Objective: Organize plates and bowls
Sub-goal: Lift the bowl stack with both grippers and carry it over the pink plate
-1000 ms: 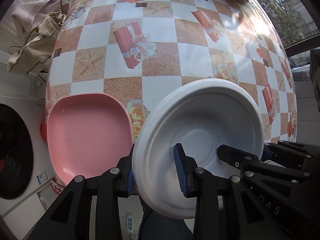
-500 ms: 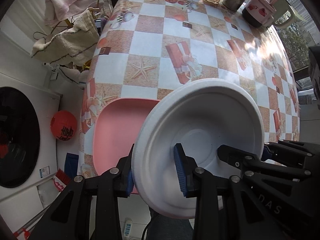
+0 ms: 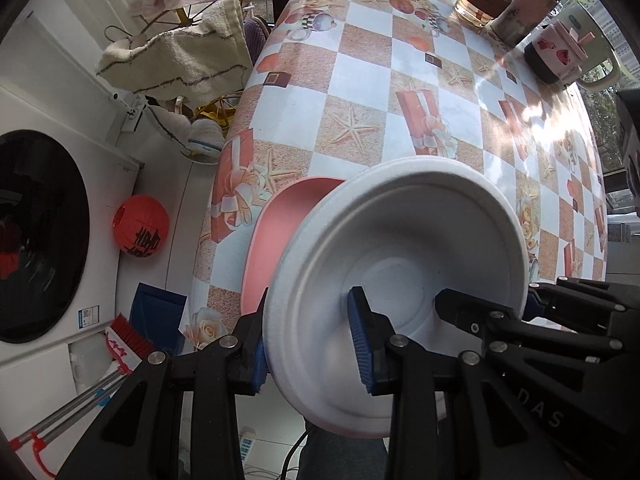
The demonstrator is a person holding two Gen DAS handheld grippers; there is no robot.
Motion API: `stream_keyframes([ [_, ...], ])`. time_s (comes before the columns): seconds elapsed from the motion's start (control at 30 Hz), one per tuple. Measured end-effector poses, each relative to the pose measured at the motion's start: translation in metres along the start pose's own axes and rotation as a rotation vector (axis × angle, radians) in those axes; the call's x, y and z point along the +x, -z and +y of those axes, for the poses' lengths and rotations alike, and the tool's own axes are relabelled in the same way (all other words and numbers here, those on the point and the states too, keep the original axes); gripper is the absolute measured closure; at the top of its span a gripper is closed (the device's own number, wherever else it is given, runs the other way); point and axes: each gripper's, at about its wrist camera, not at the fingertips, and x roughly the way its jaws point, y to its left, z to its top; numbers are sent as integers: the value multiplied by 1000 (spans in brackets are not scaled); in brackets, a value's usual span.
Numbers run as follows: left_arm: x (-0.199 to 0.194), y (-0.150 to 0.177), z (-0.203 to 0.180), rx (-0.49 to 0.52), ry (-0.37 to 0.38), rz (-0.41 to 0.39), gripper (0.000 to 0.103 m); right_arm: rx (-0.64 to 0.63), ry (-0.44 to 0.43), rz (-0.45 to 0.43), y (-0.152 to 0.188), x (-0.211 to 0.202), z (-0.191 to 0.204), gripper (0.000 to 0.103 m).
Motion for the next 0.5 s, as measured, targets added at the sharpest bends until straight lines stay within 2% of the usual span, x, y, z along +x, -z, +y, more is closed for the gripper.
stream_keyframes([
  [0.5,12,2,19,-54,0,28,66,-40,9,35,-8,18,14,76],
])
